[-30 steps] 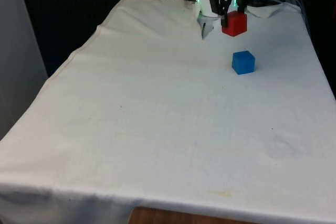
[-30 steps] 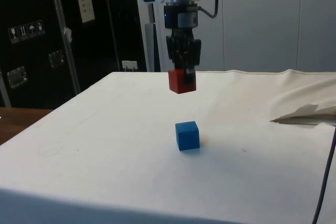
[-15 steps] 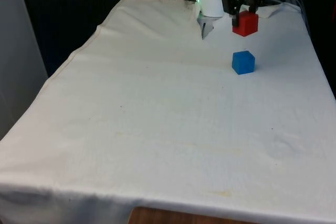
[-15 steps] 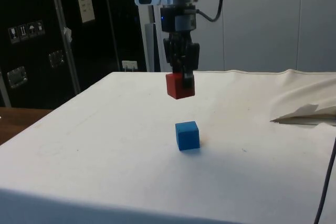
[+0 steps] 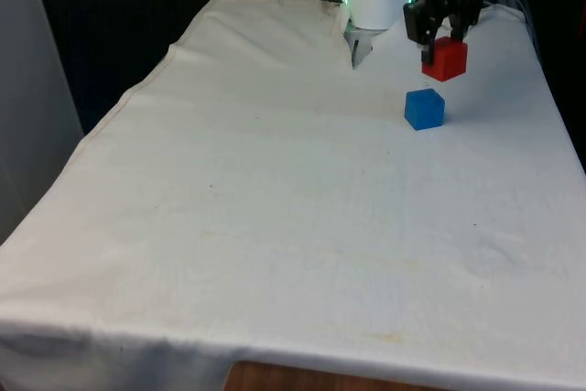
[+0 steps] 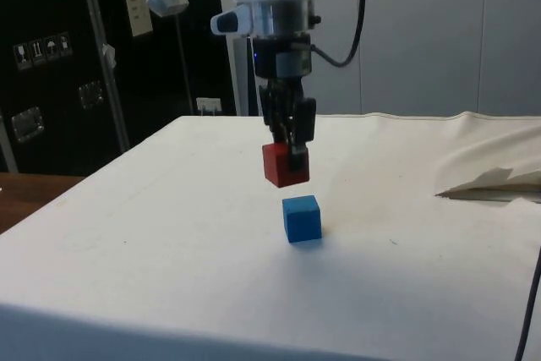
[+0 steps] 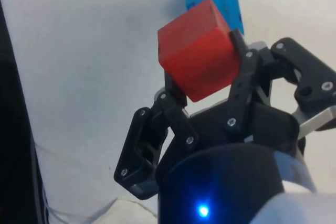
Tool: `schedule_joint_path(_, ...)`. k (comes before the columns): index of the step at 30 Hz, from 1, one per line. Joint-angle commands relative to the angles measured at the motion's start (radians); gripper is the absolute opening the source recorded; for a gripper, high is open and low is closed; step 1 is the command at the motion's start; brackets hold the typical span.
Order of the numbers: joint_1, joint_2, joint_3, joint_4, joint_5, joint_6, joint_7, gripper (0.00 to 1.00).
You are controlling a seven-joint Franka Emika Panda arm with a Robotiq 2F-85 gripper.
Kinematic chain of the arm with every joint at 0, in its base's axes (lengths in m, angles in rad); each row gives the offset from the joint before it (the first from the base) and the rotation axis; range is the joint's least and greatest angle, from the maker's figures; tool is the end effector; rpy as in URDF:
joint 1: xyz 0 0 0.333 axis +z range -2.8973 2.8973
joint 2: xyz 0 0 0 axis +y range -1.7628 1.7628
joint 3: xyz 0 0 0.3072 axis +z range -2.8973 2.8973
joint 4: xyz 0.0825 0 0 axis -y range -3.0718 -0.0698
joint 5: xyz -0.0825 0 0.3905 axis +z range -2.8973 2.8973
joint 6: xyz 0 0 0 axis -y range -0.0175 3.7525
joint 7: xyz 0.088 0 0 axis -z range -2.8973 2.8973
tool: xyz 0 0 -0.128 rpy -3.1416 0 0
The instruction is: Stack the two cubes.
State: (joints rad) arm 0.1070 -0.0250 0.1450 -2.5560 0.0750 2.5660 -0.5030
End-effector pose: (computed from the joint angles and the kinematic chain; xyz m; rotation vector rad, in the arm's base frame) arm 0.4444 0.1137 0.2446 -2.9228 -1.0550 -0.0612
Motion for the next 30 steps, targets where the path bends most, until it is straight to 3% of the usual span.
schedule_joint_path(1, 0.001, 0.003, 0.003, -0.006, -0.013, 0.021, 0.020, 0.03)
schedule_joint_path(9, 0.001, 0.030, 0.010, -0.019, 0.000, 0.066, 0.012, 0.03)
schedule_joint_path(18, 0.002, 0.073, 0.013, -0.051, -0.002, 0.157, 0.016, 0.03)
schedule_joint_path(19, 0.001, 0.064, 0.012, -0.046, 0.000, 0.132, 0.012, 0.03)
schedule_joint_path(20, 0.001, 0.078, 0.012, -0.052, -0.003, 0.163, 0.016, 0.03)
schedule_joint_path(30, -0.003, 0.109, 0.006, -0.053, -0.003, 0.190, 0.004, 0.03)
